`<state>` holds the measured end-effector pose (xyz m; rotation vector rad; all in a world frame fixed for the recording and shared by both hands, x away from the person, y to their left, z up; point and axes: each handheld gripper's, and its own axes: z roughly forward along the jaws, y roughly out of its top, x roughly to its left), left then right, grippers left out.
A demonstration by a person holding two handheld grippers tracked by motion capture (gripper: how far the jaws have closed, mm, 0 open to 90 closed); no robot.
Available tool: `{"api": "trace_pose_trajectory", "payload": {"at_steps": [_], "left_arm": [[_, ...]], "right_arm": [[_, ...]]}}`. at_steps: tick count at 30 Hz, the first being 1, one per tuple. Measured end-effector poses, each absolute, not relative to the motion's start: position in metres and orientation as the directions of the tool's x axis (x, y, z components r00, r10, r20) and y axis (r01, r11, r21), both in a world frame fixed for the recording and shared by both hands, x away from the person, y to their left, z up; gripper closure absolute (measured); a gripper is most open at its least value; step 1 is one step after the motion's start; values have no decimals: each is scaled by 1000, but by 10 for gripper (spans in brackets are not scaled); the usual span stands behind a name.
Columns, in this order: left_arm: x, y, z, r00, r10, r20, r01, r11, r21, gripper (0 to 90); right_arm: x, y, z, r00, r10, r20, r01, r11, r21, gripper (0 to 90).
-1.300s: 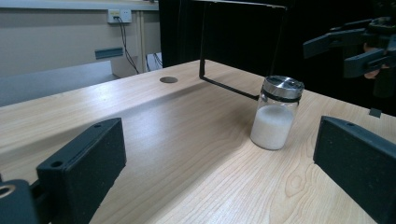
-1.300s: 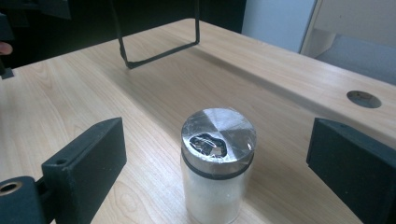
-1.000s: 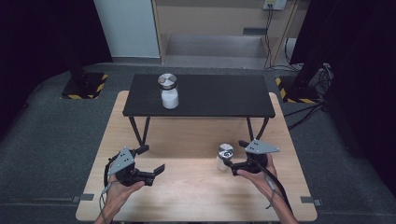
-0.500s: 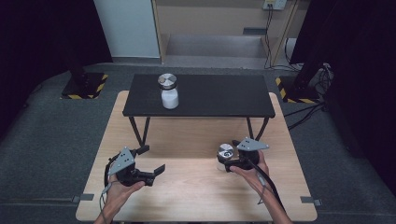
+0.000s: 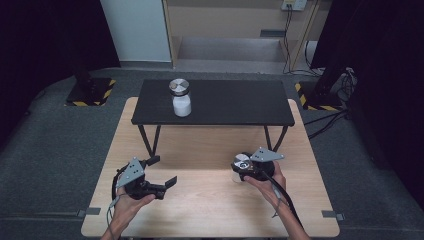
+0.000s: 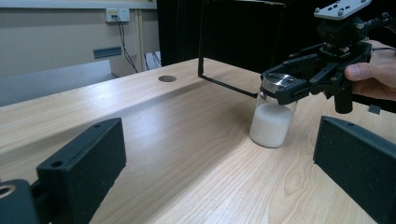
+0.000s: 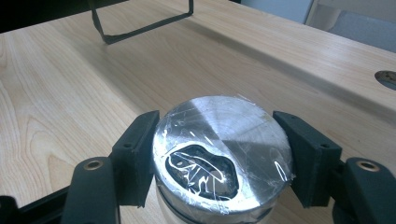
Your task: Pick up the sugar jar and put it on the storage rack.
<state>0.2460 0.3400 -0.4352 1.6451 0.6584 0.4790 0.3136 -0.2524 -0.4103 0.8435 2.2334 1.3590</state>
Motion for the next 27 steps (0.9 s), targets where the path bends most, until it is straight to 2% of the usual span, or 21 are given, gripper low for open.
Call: {"api": "trace_pose_trajectory", "payload": {"at_steps": [13,27], "left_arm": [[247,340,-435,753,656,-52,156,-101,983,11],[246,339,-435,751,658,-51,159,-105,982,10]], "right_arm": [[306,-250,-398,-748,664,-20,296,360,885,346],[295,-264,-353,-740,673,-8,282,319,905,347]]}}
